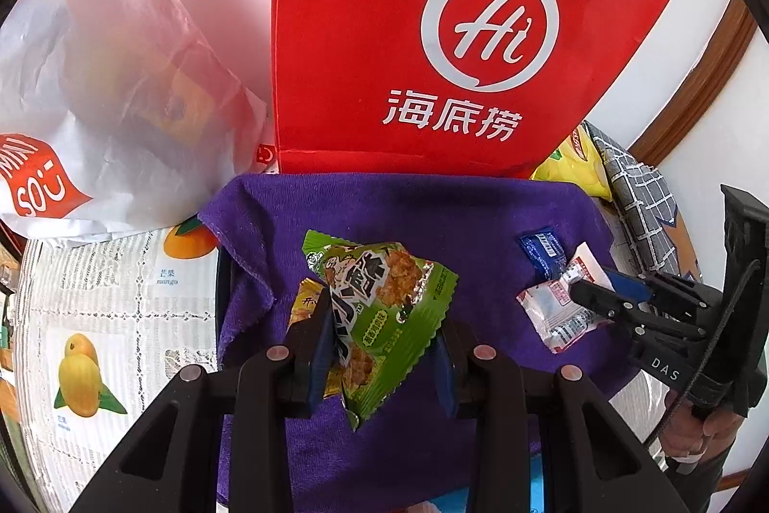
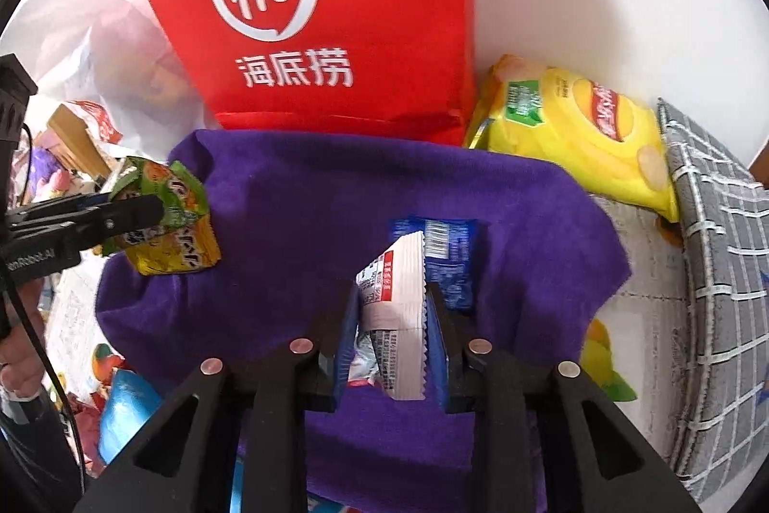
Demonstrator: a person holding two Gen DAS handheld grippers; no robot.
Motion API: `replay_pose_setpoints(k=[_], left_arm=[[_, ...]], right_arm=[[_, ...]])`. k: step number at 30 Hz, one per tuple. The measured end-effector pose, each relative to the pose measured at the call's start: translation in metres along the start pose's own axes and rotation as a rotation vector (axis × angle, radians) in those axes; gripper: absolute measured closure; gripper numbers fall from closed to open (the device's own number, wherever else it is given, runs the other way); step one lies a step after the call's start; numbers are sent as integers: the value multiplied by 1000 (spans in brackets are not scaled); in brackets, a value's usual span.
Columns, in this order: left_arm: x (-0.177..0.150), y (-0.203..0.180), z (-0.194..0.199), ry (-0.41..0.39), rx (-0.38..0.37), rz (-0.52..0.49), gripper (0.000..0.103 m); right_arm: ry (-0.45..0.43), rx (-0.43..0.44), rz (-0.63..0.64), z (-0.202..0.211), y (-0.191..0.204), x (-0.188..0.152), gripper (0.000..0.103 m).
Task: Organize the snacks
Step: 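Lower the green packet onto the towel and open the left tool while the right tool releases the white wrapper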
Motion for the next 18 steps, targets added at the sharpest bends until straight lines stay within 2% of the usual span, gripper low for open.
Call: replay_pose_setpoints(k=[9,11,14,18], left_arm=[[-2,-4,-7,25,8,-17,69],[-2,-4,-7,25,4,-20,69],[-2,-5,-5,21,1,-27,69],[-2,-6,-3,19,-3,-31,69]], right_arm=[[-4,-96,39,-2,0,2,69],[-5,-128,50,-2,1,2,57],[-16,-148,65,0,2,2,52],[-63,-121,43,12,1,4,40]])
Point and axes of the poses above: each gripper's, at about its wrist camera, not at the fingertips, and z roughly against the way its jaws point, y to its left, x to its top, the point moved 4 cm from there along -z, roughly the way its jaws point, and after that the axes turned 5 degrees about y, right-handed, at the moved point
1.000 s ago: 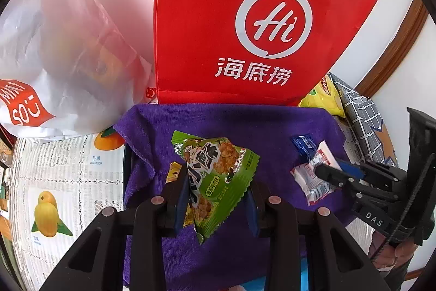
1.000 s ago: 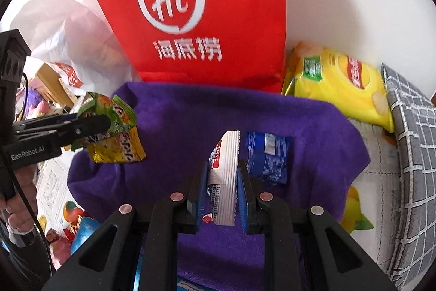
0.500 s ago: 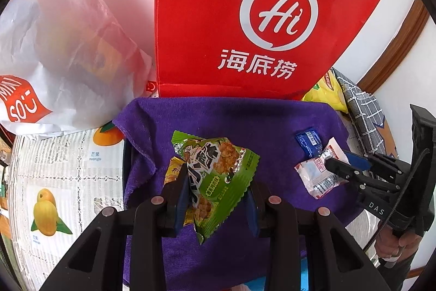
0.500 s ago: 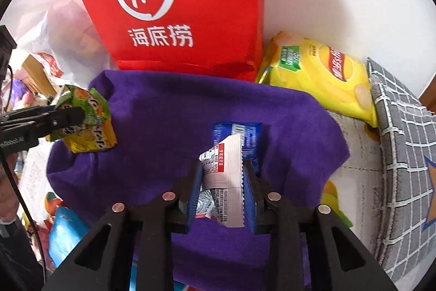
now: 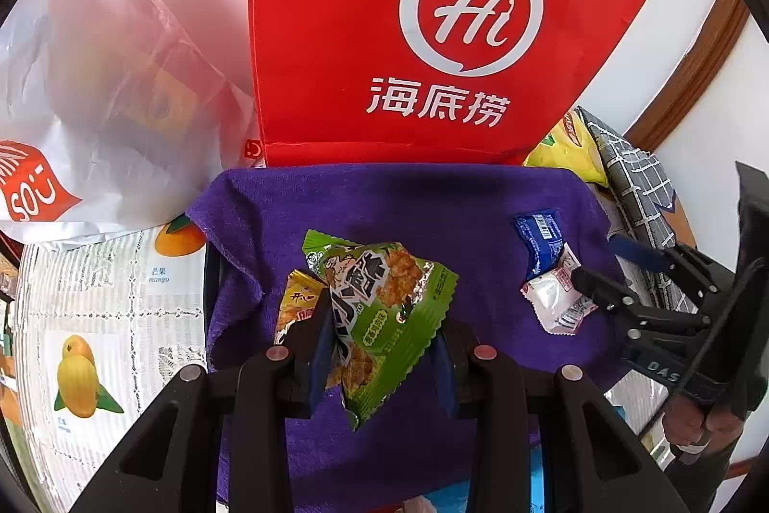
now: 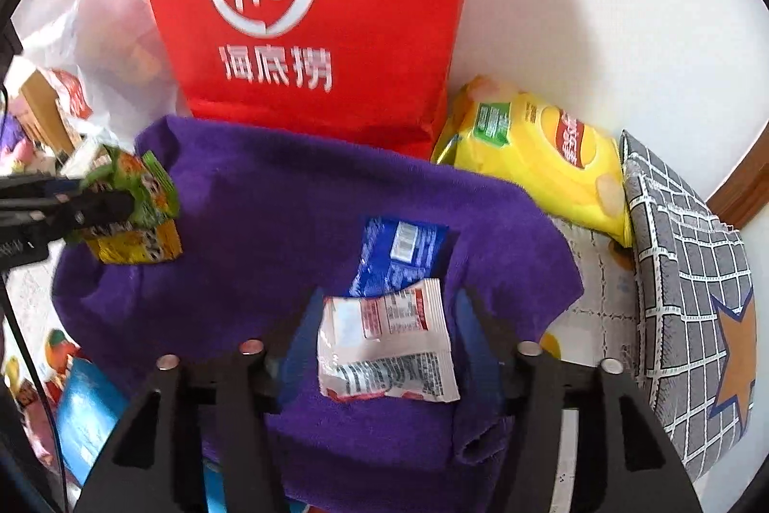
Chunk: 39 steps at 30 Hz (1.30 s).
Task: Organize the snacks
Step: 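Lower the green packet onto the towel and open the left tool while the right tool releases the white wrapper, then move both tools back from the towel to the snack pile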
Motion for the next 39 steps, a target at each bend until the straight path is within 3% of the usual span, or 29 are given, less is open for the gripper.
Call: replay_pose_setpoints(k=[2,6,10,13,17,25,39], left_arm=[[0,-1,1,-2,-2,0,69],[0,-4,4,-5,-1,-13,69],[0,-8,8,-2,-8,-18,68],[-1,-13,13,-9,-1,-31,47],[-1,-21,27,-48,10,-64,43],[-4,-39,59,-121,0,-99,42],[-27,-73,128,-258,3,-139,42]], right_arm=[[-25,22,-19,7,-1,3,32],[-62,47,-58,18,-2,8,31],[-78,-12,-62,27,-1,11,31],[-94,-36,-58,33,1,12,31],[-100,-34,-77,40,2,8,31],[-126,-18,-165,72,-5,-15,31],[-177,-115,-235,143,-17,-70,31]])
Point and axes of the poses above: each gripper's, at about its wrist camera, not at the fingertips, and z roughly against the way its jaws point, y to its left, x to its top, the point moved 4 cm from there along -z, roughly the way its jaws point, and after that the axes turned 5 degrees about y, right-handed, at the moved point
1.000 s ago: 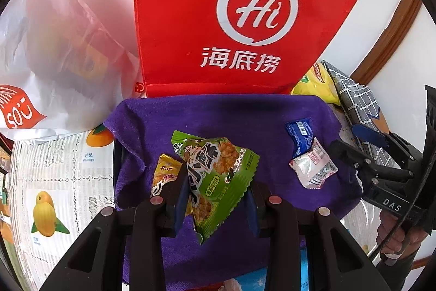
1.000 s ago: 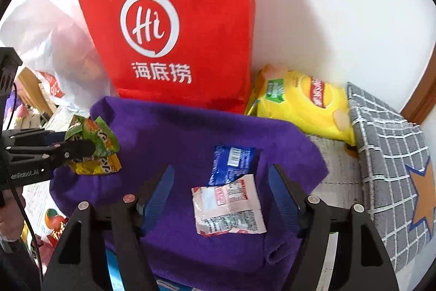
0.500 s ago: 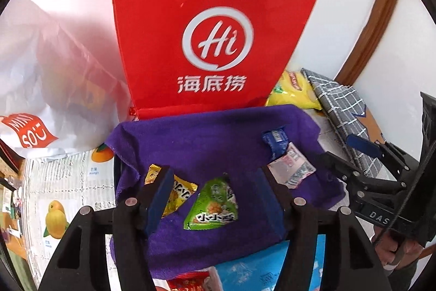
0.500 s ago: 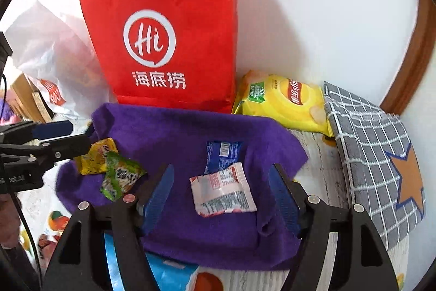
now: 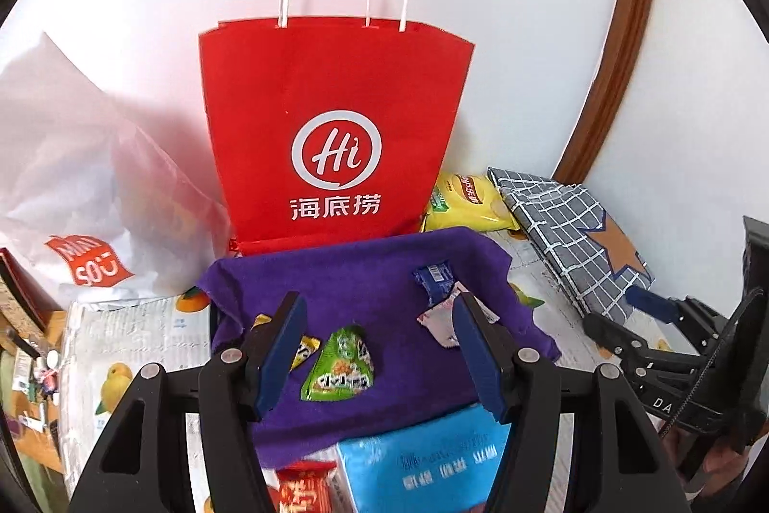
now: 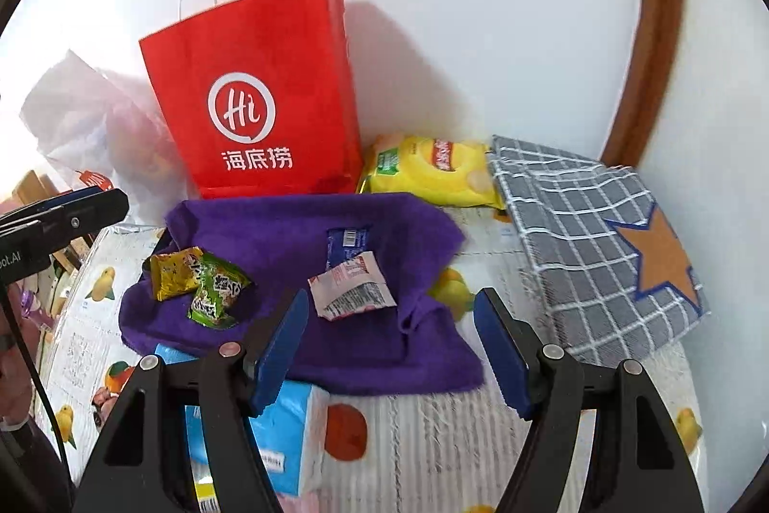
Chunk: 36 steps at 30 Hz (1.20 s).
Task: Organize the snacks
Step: 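Move both tools back from the towel to the snack pile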
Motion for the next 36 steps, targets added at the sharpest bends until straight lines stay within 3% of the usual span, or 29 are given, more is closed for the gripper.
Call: replay_pose_setpoints(k=[11,22,36], left_arm=[[-54,14,40,34,75,44,42],[-109,44,67,58,145,134,42],[-152,75,73,109,175,221,41]], right_arm=[[28,92,12,23,9,-37,31],[44,98,59,35,26,-77,31],[226,161,121,-12,54,-141,34]])
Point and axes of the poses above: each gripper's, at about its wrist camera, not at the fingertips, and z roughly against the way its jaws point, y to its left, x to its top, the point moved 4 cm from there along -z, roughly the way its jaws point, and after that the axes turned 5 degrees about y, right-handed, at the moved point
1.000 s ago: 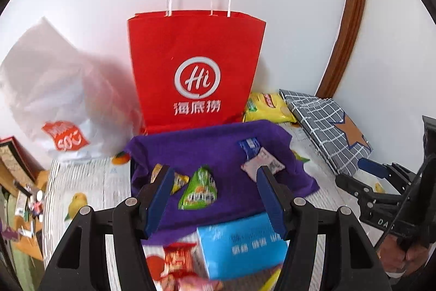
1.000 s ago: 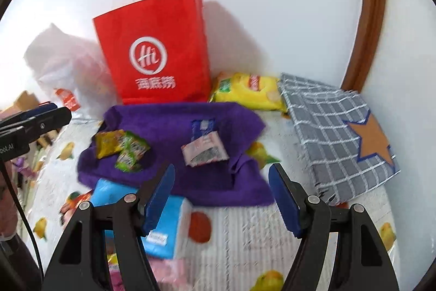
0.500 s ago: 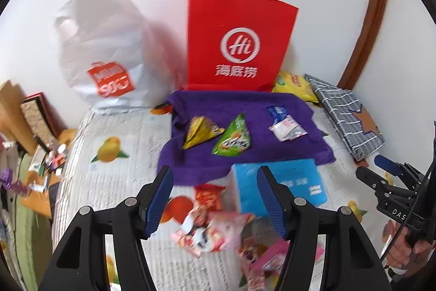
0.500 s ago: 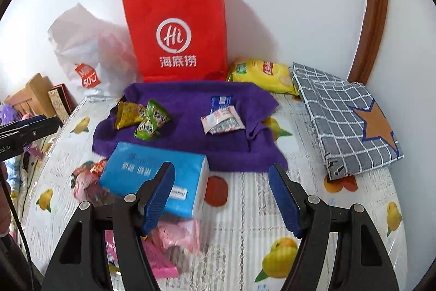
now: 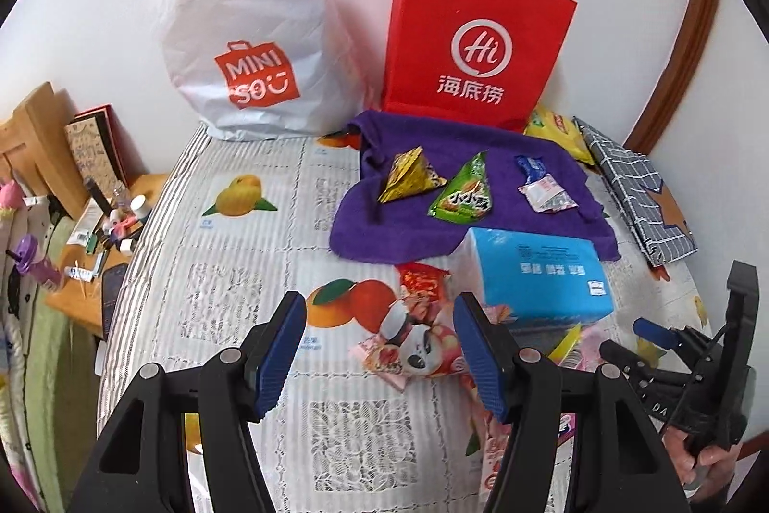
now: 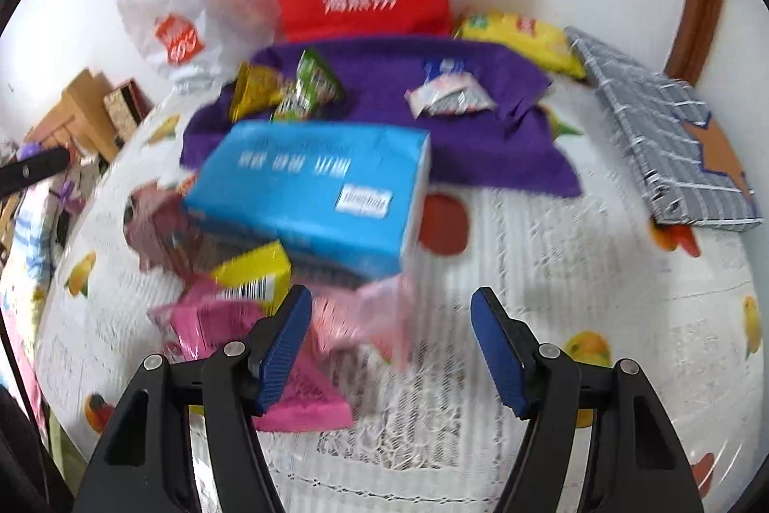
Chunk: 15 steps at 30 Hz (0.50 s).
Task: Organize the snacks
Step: 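Move both tools back from the towel to the snack pile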
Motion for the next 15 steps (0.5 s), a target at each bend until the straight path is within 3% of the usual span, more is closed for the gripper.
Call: replay_pose_setpoints(k=[15], left_arm=[[-5,15,-21,40,6,25,41]], right_arm=[[79,46,-7,-42,4,-8,34]])
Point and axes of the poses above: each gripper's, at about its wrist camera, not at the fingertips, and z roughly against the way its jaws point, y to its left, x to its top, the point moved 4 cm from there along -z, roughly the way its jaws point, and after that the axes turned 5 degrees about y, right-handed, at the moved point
